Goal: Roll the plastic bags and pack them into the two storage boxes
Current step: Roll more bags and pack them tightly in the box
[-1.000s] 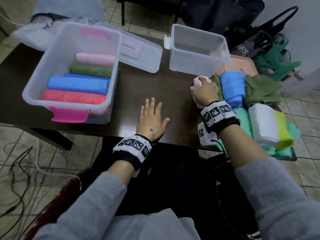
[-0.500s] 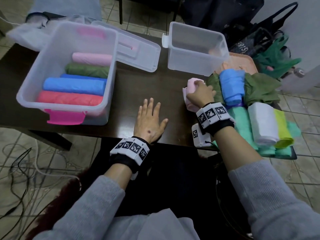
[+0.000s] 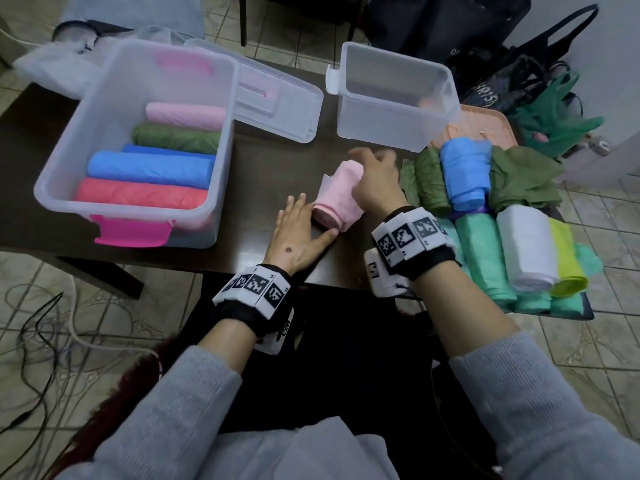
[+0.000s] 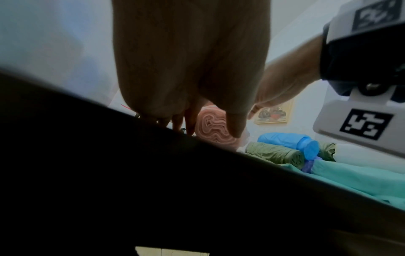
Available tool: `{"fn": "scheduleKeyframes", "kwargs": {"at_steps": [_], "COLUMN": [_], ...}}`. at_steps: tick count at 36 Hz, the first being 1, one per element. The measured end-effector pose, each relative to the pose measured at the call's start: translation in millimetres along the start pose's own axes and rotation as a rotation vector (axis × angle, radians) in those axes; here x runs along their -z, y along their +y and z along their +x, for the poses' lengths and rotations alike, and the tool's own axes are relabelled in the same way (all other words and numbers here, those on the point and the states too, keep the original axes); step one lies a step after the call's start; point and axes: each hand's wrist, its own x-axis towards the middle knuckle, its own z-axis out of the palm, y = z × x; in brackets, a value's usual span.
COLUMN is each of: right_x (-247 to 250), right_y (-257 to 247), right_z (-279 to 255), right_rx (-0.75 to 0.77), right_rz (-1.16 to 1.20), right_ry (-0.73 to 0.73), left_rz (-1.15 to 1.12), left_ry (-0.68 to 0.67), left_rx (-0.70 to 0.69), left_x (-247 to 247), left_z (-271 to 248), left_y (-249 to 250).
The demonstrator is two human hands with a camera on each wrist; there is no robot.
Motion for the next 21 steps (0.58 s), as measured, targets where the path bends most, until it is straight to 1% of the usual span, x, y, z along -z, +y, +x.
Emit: {"fn": "scheduleKeyframes", "kwargs": {"at_steps": [1,2,3,5,6,9,11,14,15,17,19,21], "right_x": [3.2,6.0,8.1,11.9,12.6,11.9,12.3,14.2,14.0,12.5,11.4,11.1], "right_y": [0.2,0.7,1.3,1.8,2.4,5.8,7.7,12.4,14.2,18.4,21.9,24.9], "right_z": [-0.7,-0.4,1.2,2.6,2.4,-0.1,-2.3,-7.7,-10.3,-15.9,-21.8,-26.3], "right_rx": [0.126,0.248,0.334,0.422,0.449,0.486,0.483,0.463,0.46,0.446,0.424,0.412], "right_rz": [-0.157,-0.296,-0.385,-0.476,-0.515,-0.629,-0.689,-0.689,-0.68,-0.653,-0.621,-0.625], "right_ry": [0.018,-0.003,-0.063,-0.195,-0.225,-0.204,-0.174,-0.141,-0.14,-0.15,-0.159,-0.165], "left_rz": [-0.01,-0.011,-0.009,-0.011,-0.018,-0.044,-0.051,-0.064,-0.07,-0.058,-0.041,-0.053], "left_ry": [0.01,0.02,0.029,0.037,0.034,0.013,-0.015,-0.038,-0.02,0.069,0.143,0.124], "left_rx": [0.001,0.0,-0.003,-0.01,-0.013,-0.022,-0.025,-0.013,-0.006,-0.002,0.032,0.093], "left_x": [-0.4,-1.1,-1.9,-2.8,-2.7,0.4,3.9,10.2,12.6,17.3,23.0,29.2], "left_z": [-0.3,-0.5,-0.6,-1.7,-2.2,-2.4,-1.5,0.8,1.8,5.8,11.5,17.8], "left_y": [0.4,0.5,0.2,-1.1,-1.8,-3.0,-2.9,-1.4,-1.4,-1.6,2.6,11.1]}}
